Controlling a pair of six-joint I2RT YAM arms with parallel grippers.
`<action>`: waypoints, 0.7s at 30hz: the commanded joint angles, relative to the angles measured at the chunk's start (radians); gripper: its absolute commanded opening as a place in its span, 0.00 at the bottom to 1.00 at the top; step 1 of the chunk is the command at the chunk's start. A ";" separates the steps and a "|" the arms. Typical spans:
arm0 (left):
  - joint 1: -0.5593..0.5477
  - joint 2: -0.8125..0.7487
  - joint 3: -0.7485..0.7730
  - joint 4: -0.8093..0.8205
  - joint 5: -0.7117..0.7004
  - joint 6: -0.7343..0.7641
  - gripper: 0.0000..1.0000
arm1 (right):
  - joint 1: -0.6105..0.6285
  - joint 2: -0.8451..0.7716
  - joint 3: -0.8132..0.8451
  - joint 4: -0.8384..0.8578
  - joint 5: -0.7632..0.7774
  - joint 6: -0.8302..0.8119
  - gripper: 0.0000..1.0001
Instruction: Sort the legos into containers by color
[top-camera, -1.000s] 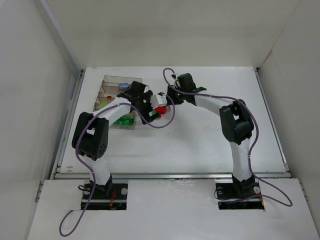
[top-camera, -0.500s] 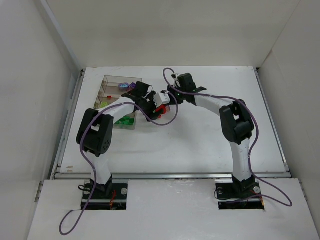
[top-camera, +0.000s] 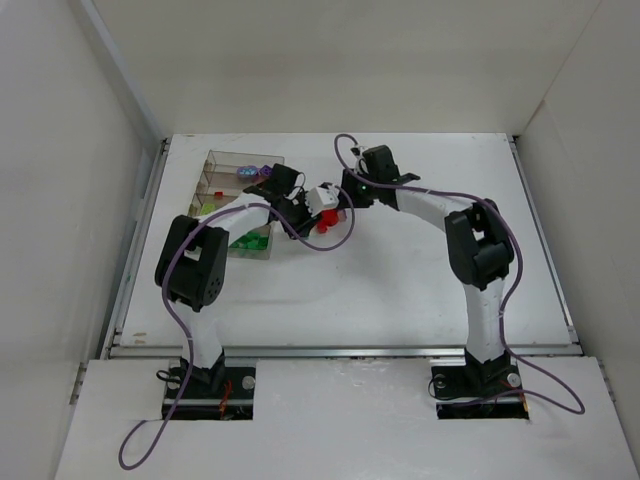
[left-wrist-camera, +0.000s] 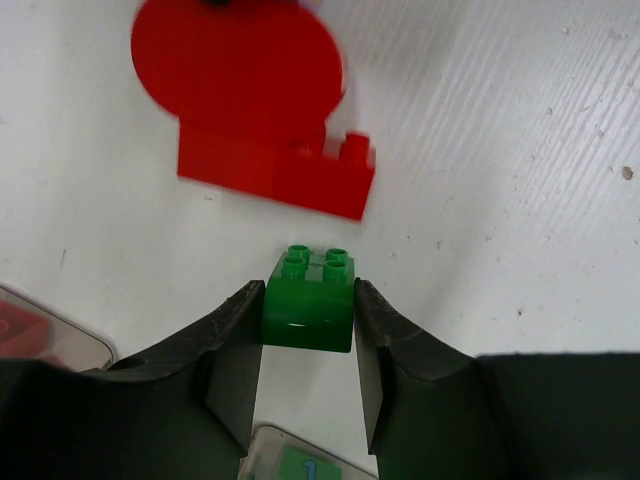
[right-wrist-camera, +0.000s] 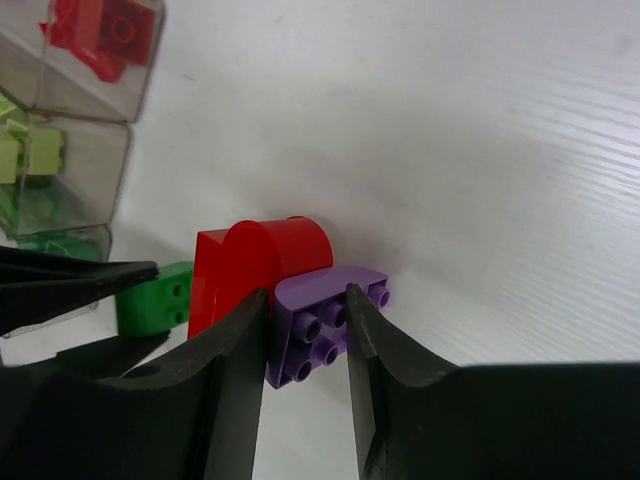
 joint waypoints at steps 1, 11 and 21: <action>0.011 -0.038 0.030 -0.071 0.006 0.010 0.00 | -0.044 -0.071 -0.012 0.034 0.041 0.017 0.00; 0.148 -0.200 0.152 -0.134 0.087 -0.173 0.00 | -0.053 -0.137 -0.040 0.034 0.098 -0.040 0.00; 0.284 -0.391 -0.056 -0.140 -0.164 -0.055 0.00 | -0.053 -0.146 -0.048 0.034 0.098 -0.058 0.00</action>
